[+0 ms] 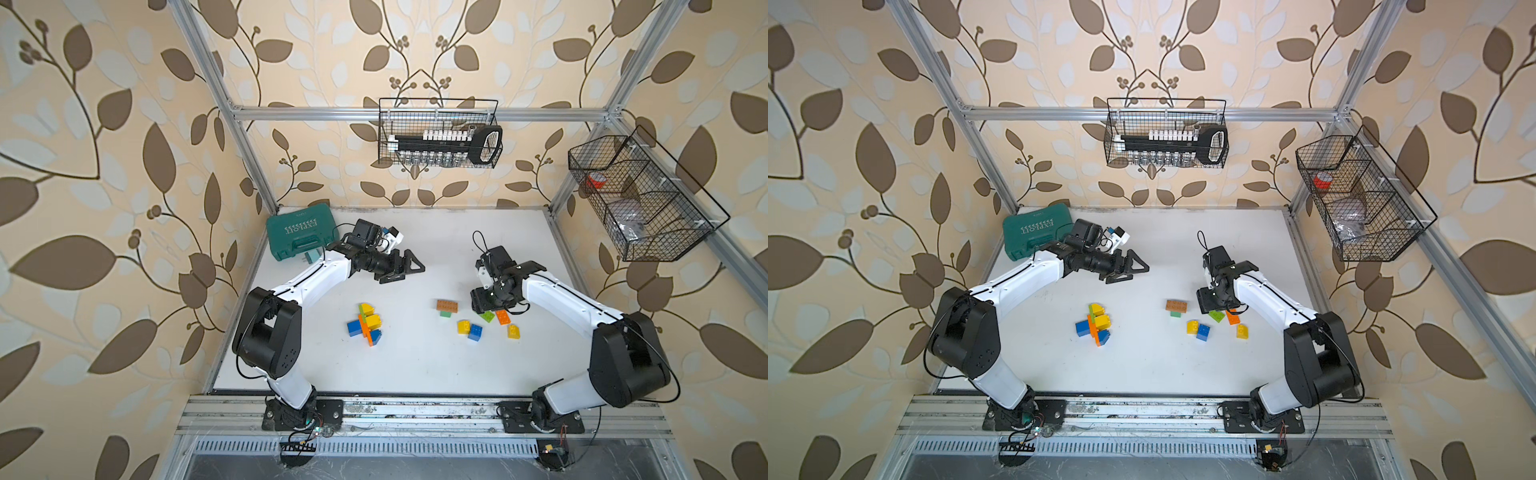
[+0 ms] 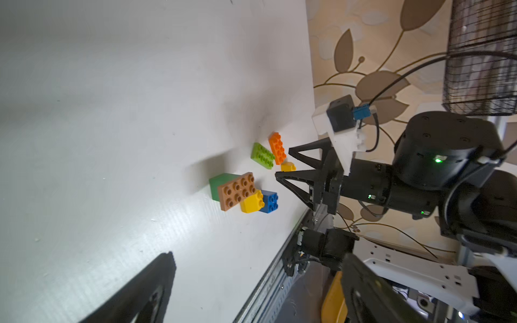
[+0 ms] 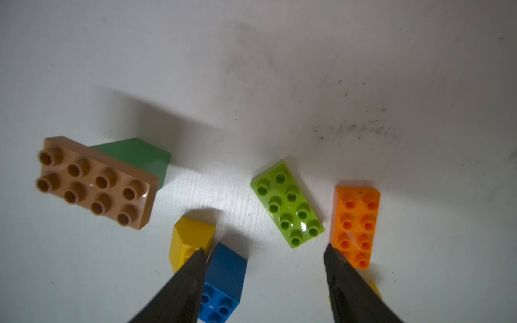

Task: Assemble a fork with lego
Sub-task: Pick up the lego brick from the center of the board.

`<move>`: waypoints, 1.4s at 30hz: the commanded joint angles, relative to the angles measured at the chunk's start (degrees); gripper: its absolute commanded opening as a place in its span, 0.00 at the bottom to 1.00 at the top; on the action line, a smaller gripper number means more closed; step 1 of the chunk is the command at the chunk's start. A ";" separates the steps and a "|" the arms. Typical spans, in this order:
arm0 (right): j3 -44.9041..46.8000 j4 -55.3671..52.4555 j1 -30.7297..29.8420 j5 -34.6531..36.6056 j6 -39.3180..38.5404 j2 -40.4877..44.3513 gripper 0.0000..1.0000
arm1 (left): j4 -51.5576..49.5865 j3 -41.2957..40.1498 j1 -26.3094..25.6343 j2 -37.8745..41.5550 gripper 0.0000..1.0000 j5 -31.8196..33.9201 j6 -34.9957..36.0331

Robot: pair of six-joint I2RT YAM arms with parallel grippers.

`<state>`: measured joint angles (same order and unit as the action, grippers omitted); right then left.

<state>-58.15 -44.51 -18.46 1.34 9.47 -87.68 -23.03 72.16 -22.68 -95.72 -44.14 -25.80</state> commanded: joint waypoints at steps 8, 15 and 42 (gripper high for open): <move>-6.93 -3.34 1.01 0.32 -5.91 -9.67 0.71 | 2.36 -1.53 0.09 -2.34 0.88 6.05 -0.22; -7.27 -4.44 1.11 2.36 -9.15 -13.70 0.67 | 2.78 -0.97 0.09 -3.93 0.86 4.35 -1.03; -5.29 -0.53 -3.74 7.45 -11.16 -12.39 0.29 | 2.99 -1.26 1.80 -6.48 0.83 2.49 -1.48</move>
<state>-64.34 -46.33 -22.13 8.40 -1.13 -102.78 -21.17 70.91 -21.87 -101.84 -40.16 -27.27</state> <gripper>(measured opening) 0.311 0.835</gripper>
